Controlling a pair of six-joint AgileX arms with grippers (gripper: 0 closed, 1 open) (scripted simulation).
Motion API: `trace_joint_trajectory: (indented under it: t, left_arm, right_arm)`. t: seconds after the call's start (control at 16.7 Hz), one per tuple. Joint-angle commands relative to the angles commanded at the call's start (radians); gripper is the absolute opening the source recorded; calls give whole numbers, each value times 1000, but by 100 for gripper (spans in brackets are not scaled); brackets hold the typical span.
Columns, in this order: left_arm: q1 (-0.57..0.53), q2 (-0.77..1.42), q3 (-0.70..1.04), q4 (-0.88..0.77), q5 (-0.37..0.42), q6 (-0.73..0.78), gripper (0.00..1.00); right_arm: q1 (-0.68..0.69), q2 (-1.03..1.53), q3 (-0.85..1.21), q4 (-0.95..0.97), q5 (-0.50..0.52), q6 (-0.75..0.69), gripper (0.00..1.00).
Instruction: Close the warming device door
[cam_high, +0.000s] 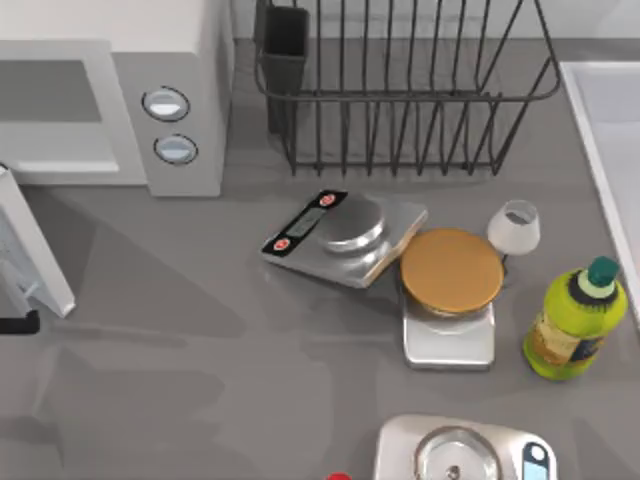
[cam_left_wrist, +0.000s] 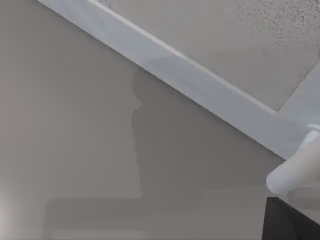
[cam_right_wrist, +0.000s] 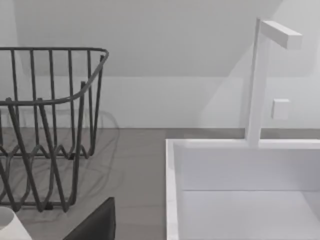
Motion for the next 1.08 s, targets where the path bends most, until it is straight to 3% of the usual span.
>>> trace_joint_trajectory:
  t: [0.24, 0.6, 1.08]
  left_arm:
    - [-107, -54, -33, 5, -86, -95, 0]
    - [-106, -35, -17, 13, -84, -97, 0]
    - [-135, 363, 206, 165, -102, -112, 0]
  right_arm:
    - [0, 0, 0, 0, 0, 0, 100]
    - [0, 0, 0, 0, 0, 0, 100]
    - [0, 0, 0, 0, 0, 0, 100]
